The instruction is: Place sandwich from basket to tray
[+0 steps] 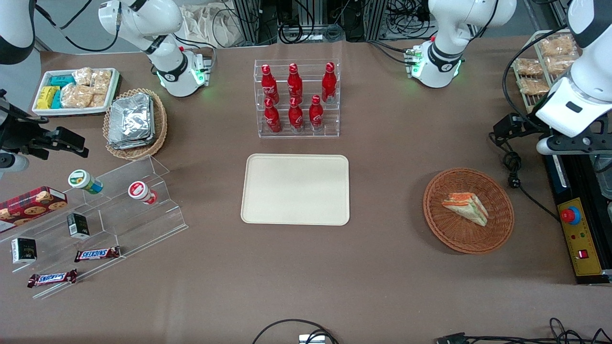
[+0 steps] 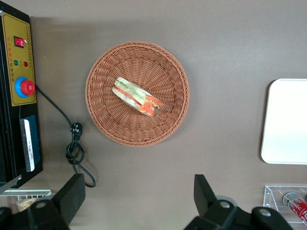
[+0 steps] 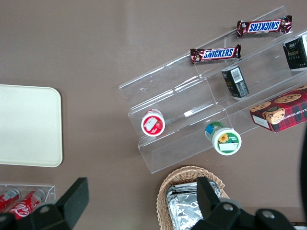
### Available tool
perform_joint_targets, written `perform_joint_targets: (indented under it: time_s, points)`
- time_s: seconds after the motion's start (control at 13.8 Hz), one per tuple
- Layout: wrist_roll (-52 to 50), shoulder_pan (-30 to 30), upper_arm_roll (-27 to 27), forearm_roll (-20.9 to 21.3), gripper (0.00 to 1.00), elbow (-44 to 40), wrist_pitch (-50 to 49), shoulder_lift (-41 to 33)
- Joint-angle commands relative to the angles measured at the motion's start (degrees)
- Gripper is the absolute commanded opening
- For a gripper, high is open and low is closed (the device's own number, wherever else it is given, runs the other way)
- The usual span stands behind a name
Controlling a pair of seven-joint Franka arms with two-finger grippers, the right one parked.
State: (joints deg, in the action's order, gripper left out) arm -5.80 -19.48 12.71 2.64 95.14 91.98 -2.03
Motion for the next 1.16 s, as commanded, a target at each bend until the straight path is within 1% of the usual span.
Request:
perform_joint_targets:
  time_s: [0.0,0.15,0.36,0.44,0.51,0.65,0.8,0.95,1.09]
  points:
    - [-0.08,0.76,-0.76,0.79,1.00,0.05,-1.10,-0.87]
    - [0.79,0.85,-0.59,1.05,1.00,0.14,-0.93,-0.79]
    - [0.80,1.55,-0.23,1.14,1.00,2.33,4.33,-0.35]
    - [-0.42,1.55,-0.23,0.80,1.00,2.68,4.43,-0.35]
    - [-3.05,1.55,-0.23,0.53,1.00,2.86,4.43,-0.26]
    - [-15.93,1.47,-0.41,0.96,1.00,3.73,4.52,0.26]
    - [-26.23,1.46,-0.50,0.97,1.00,4.44,6.96,2.72]
    - [-32.93,1.55,-0.41,0.53,1.00,6.98,11.44,4.91]
    - [-39.07,1.55,-0.41,0.97,1.00,7.78,14.62,8.68]
